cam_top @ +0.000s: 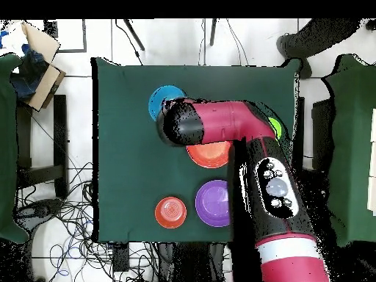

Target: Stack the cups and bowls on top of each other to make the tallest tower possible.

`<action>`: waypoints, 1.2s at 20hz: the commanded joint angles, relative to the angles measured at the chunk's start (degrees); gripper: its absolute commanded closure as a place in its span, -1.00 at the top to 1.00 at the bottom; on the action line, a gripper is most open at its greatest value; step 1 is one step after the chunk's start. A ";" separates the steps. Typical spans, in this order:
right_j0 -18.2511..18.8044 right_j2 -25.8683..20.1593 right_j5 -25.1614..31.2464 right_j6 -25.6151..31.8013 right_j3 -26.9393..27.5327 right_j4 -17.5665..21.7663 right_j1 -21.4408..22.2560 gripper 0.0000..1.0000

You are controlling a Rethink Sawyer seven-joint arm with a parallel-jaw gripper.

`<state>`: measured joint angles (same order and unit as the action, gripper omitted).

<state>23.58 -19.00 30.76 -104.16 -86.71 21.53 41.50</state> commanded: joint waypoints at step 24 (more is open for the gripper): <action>16.09 -16.60 -6.84 11.17 -14.83 15.07 -0.93 -1.00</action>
<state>38.82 -30.15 26.61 -104.16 -95.01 30.87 39.89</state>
